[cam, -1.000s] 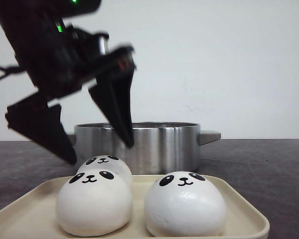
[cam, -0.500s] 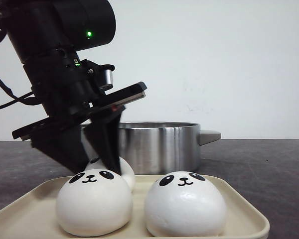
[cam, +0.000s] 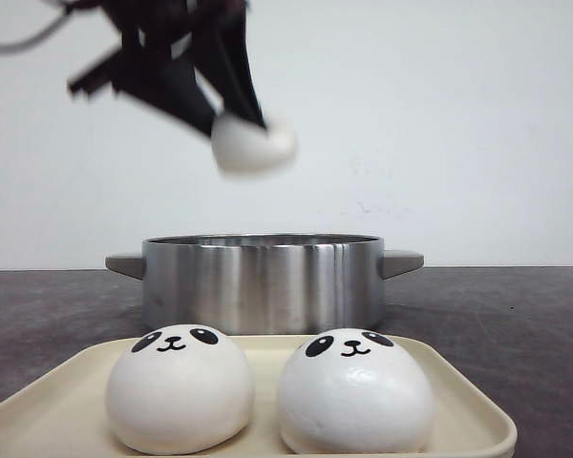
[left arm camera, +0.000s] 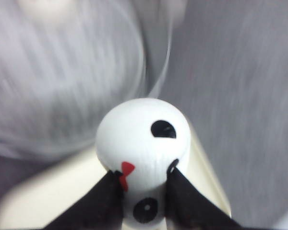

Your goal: Steam buns

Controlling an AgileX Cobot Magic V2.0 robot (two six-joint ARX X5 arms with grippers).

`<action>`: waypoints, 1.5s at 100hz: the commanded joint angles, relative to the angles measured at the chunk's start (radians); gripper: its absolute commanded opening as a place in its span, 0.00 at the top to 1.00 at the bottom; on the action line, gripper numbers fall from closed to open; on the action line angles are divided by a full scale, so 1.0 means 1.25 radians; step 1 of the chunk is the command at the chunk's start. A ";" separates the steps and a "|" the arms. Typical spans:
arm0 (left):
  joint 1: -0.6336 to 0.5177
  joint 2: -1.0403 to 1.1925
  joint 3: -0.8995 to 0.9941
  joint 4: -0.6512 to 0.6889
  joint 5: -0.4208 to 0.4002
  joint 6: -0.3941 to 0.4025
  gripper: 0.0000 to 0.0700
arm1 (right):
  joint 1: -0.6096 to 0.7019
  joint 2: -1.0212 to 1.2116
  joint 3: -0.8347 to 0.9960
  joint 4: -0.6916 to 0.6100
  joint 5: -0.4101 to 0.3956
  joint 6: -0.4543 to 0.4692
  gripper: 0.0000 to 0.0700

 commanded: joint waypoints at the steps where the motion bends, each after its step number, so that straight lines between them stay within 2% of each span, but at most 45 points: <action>1: 0.010 0.023 0.014 0.031 -0.034 0.045 0.99 | 0.007 0.006 0.016 0.013 0.000 -0.009 0.99; 13: 0.053 0.043 0.016 0.121 -0.036 0.089 0.99 | 0.007 0.007 0.016 0.015 0.001 -0.009 0.99; 29: 0.120 0.112 0.016 0.201 -0.035 0.091 0.99 | 0.007 0.007 0.016 0.019 0.001 -0.007 0.99; 54: 0.183 0.248 0.016 0.240 -0.030 0.103 0.99 | 0.007 0.008 0.016 0.027 0.001 -0.006 0.99; 76: 0.203 0.325 0.016 0.286 0.041 0.121 0.97 | 0.007 0.008 0.016 0.020 0.002 -0.006 0.99; 83: 0.203 0.330 0.016 0.298 0.040 0.120 0.85 | 0.007 0.008 0.016 0.010 0.002 -0.006 0.99; 98: 0.203 0.330 0.016 0.333 0.039 0.120 0.31 | 0.007 0.008 0.016 0.001 0.002 -0.006 0.99; 106: 0.206 0.330 0.016 0.337 0.039 0.120 0.13 | 0.007 0.008 0.016 -0.001 0.002 -0.006 0.99; 128: 0.208 0.309 0.017 0.292 0.041 0.119 0.14 | 0.007 0.010 0.016 -0.041 0.001 -0.006 0.99; 133: 0.208 0.291 0.018 0.277 0.041 0.119 0.21 | 0.007 0.015 0.016 -0.069 0.001 -0.005 0.99; 143: 0.208 0.235 0.018 0.254 0.040 0.119 0.50 | 0.007 0.036 0.010 -0.153 0.000 0.010 0.99; 150: 0.208 0.184 0.018 0.247 0.040 0.116 0.52 | 0.007 0.052 -0.013 -0.211 -0.011 0.032 0.99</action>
